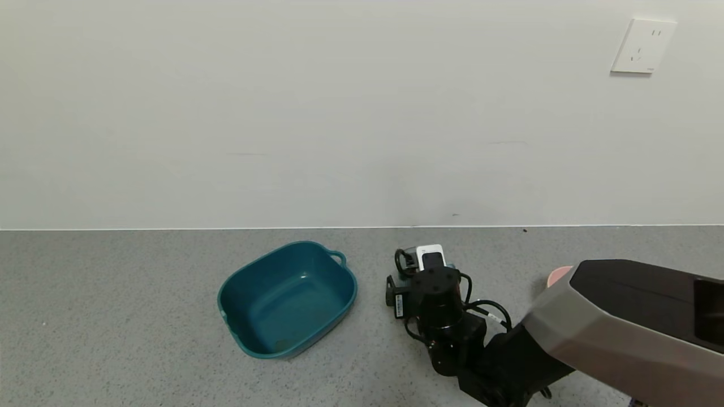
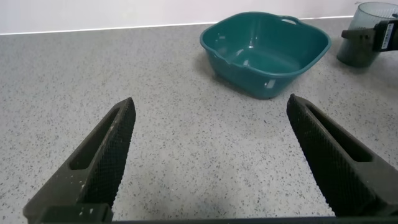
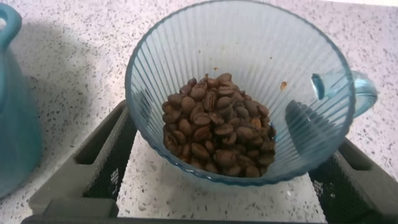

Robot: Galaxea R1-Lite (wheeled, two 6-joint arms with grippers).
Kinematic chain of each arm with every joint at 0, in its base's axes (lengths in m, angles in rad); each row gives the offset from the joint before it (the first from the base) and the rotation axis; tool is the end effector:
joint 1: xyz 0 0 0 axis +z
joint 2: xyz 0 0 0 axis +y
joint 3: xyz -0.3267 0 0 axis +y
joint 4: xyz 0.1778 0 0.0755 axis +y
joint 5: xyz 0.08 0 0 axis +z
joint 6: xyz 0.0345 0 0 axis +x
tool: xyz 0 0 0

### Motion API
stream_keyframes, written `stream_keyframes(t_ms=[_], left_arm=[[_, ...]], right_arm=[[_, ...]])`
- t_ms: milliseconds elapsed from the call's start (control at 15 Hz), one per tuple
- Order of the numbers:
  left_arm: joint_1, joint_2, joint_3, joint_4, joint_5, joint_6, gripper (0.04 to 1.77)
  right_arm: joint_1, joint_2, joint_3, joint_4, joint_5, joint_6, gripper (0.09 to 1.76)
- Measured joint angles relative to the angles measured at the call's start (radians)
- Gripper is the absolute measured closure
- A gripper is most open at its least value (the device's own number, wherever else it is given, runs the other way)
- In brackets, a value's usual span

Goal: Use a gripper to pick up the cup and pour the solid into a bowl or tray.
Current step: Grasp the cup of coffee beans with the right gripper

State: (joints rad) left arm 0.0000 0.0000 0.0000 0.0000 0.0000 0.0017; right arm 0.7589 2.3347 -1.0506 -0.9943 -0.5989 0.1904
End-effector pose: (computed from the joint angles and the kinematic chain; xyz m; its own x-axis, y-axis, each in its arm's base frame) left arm -0.0344 0.0000 0.0755 1.0000 0.0000 0.0000 0.0000 1.0000 0.0017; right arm 0.3418 0.2974 0.0557 0.9622 0.1356 -0.2360 -0.1339 0.9907 0.0232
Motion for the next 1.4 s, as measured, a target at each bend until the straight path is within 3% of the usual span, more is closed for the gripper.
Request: stream_keyframes(t_ms=[800,1400], left_arm=[[0.000,0.000,0.000,0.000,0.000,0.000,0.06],[0.000,0.000,0.000,0.000,0.000,0.000,0.06]], right_arm=[[0.000,0.044,0.082,-0.222,0.003,-0.064,0.14],[0.000,0.070,0.086,-0.261,0.026,-0.067,0.14]])
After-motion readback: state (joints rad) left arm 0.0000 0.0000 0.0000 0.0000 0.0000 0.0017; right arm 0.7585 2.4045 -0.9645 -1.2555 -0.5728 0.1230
